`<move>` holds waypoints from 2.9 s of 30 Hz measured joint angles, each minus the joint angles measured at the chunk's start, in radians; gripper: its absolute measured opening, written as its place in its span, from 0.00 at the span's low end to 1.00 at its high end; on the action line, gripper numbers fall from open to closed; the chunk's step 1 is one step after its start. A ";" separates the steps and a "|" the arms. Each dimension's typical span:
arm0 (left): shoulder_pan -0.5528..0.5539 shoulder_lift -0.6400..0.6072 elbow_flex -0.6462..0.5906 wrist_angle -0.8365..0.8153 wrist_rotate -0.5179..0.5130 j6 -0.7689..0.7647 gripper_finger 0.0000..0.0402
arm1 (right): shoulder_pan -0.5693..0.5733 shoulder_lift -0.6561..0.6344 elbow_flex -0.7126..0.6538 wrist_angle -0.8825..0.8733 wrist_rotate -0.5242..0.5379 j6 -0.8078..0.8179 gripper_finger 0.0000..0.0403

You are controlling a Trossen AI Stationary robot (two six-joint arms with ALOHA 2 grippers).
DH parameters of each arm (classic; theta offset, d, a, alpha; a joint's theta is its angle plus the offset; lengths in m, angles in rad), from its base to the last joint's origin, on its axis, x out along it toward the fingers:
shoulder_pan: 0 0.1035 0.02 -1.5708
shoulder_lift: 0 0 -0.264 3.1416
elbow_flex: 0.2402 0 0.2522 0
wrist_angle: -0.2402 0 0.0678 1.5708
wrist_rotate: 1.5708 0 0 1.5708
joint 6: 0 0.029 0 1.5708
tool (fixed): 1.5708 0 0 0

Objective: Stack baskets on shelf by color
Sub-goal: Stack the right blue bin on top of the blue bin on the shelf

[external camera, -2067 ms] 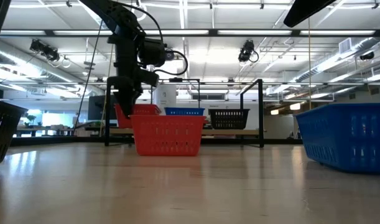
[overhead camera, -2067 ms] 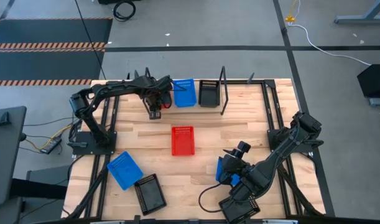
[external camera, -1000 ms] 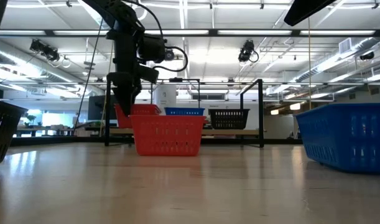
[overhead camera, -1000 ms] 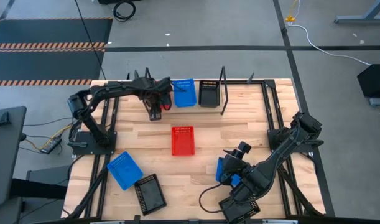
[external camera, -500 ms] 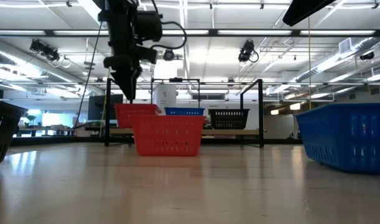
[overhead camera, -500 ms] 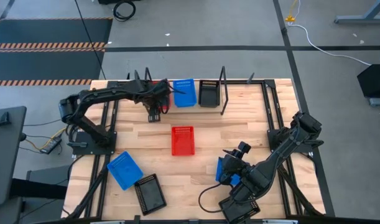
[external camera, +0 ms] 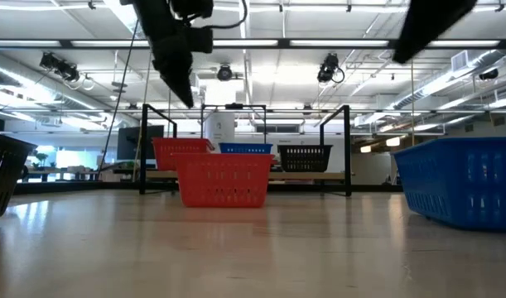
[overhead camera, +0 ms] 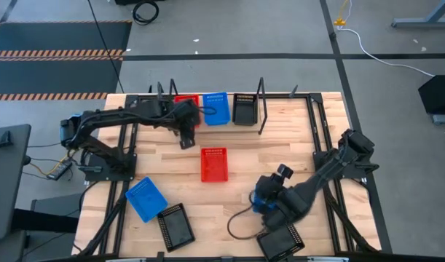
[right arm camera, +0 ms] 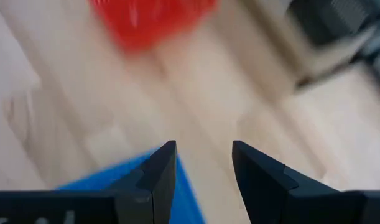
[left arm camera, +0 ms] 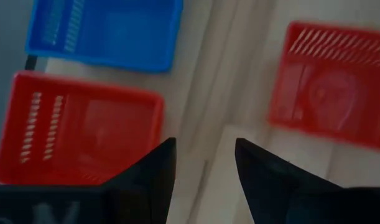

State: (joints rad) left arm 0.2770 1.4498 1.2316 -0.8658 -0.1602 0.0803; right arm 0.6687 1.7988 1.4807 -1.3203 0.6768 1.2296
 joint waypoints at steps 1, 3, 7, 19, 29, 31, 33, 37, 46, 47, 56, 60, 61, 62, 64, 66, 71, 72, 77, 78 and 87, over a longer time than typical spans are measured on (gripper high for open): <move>-0.018 0.000 0.000 0.014 0.001 -0.009 0.43 | -0.013 0.000 0.000 0.001 -0.063 -0.007 0.40; -0.061 0.000 0.000 0.043 -0.001 -0.009 0.43 | -0.030 0.000 0.000 0.011 -0.146 -0.032 0.40; -0.147 0.000 0.000 0.100 0.001 -0.013 0.43 | -0.036 0.000 0.000 0.034 -0.221 -0.091 0.40; -0.371 0.003 0.000 0.097 -0.004 -0.021 0.43 | -0.014 0.000 0.000 0.075 -0.529 0.072 0.40; -0.431 0.004 -0.012 0.241 -0.047 -0.015 0.43 | -0.039 0.000 0.000 0.212 -0.542 0.196 0.40; -0.439 0.004 -0.039 0.302 -0.082 -0.013 0.43 | -0.065 0.000 0.000 0.227 -0.511 0.211 0.40; -0.444 0.005 -0.064 0.336 -0.108 -0.016 0.43 | -0.092 0.000 0.000 0.244 -0.475 0.223 0.40; -0.449 0.005 -0.146 0.437 -0.121 -0.008 0.43 | -0.140 0.001 0.000 0.248 -0.466 0.227 0.40; -0.424 -0.044 -0.248 0.615 -0.155 0.010 0.43 | -0.153 0.105 0.000 0.238 -0.504 0.244 0.40; -0.424 -0.064 -0.271 0.639 -0.155 0.010 0.43 | -0.154 0.119 0.000 0.236 -0.516 0.242 0.40; -0.395 -0.267 -0.456 0.913 -0.159 0.034 0.43 | -0.155 0.142 0.002 0.254 -0.544 0.234 0.42; -0.387 -0.378 -0.505 0.892 -0.157 0.022 0.43 | -0.167 0.145 0.001 0.274 -0.587 0.236 0.42; -0.387 -0.404 -0.512 0.891 -0.153 0.015 0.43 | -0.169 0.146 0.001 0.269 -0.591 0.236 0.42; -0.387 -0.435 -0.524 0.879 -0.153 0.010 0.43 | -0.172 0.146 0.001 0.269 -0.592 0.238 0.42; -0.389 -0.485 -0.539 0.875 -0.153 0.004 0.43 | -0.180 0.146 0.001 0.273 -0.589 0.243 0.42; -0.394 -0.529 -0.556 0.867 -0.152 0.003 0.43 | -0.192 0.146 0.000 0.275 -0.588 0.242 0.42; -0.394 -0.608 -0.566 0.808 -0.150 0.002 0.43 | -0.218 0.146 0.000 0.287 -0.546 0.188 0.42; -0.394 -0.618 -0.566 0.805 -0.150 0.002 0.43 | -0.222 0.146 0.000 0.287 -0.545 0.174 0.42; -0.391 -0.666 -0.566 0.799 -0.151 0.016 0.43 | -0.237 0.146 -0.001 0.258 -0.603 0.130 0.42; -0.391 -0.677 -0.566 0.799 -0.154 0.022 0.43 | -0.239 0.146 -0.008 0.263 -0.612 0.130 0.42; -0.391 -0.733 -0.564 0.838 -0.157 0.044 0.43 | -0.240 0.148 -0.143 0.363 -0.685 0.129 0.42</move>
State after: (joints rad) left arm -0.1143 0.7169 0.6678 -0.0275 -0.3173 0.1247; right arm 0.4290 1.9466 1.3382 -0.9570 -0.0081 1.3585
